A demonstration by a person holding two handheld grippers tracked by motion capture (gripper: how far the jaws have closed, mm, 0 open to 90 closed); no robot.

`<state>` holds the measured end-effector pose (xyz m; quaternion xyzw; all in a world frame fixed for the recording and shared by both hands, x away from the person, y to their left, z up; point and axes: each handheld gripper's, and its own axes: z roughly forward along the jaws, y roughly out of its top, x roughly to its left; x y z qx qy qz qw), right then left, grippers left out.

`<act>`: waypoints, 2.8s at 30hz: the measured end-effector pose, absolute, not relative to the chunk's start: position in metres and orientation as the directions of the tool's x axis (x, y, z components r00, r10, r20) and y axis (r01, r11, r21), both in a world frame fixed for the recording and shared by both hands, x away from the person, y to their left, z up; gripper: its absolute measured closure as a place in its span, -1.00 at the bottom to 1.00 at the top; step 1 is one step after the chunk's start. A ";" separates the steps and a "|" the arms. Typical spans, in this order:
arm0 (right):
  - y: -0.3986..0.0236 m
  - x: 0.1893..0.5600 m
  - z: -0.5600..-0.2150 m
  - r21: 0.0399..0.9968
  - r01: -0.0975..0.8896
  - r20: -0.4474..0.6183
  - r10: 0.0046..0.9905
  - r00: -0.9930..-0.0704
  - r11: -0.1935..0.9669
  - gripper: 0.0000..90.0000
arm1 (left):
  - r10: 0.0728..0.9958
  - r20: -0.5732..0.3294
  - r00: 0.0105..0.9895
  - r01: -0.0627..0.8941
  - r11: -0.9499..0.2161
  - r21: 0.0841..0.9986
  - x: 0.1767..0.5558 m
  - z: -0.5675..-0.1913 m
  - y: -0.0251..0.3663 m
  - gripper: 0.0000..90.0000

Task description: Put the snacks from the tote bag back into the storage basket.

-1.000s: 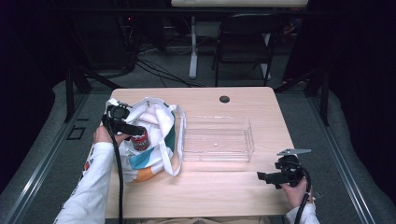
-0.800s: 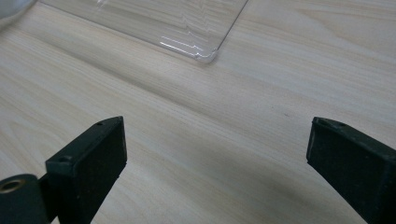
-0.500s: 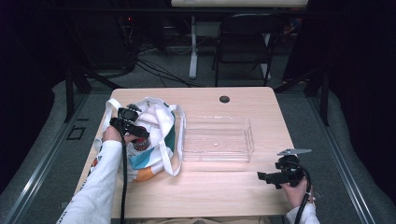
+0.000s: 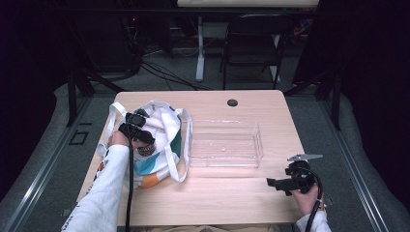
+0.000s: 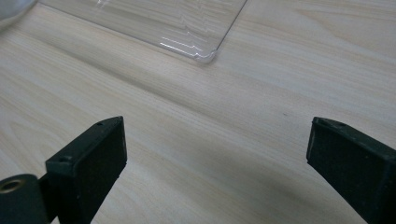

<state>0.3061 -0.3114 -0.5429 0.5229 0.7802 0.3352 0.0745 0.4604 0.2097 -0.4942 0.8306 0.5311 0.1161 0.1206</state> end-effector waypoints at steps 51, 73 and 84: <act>-0.313 0.306 -0.543 0.599 0.769 0.236 0.869 -0.436 0.223 -0.89 | 0.879 0.078 0.471 0.825 -0.470 0.315 0.452 -0.468 0.208 -0.43; -0.313 0.306 -0.543 0.598 0.772 0.236 0.873 -0.427 0.216 -0.89 | 0.867 0.094 0.489 0.800 -0.489 0.349 0.444 -0.439 0.210 -0.43; -0.313 0.306 -0.543 0.597 0.772 0.235 0.872 -0.428 0.218 -0.88 | 0.858 0.107 0.502 0.784 -0.504 0.363 0.442 -0.421 0.204 -0.43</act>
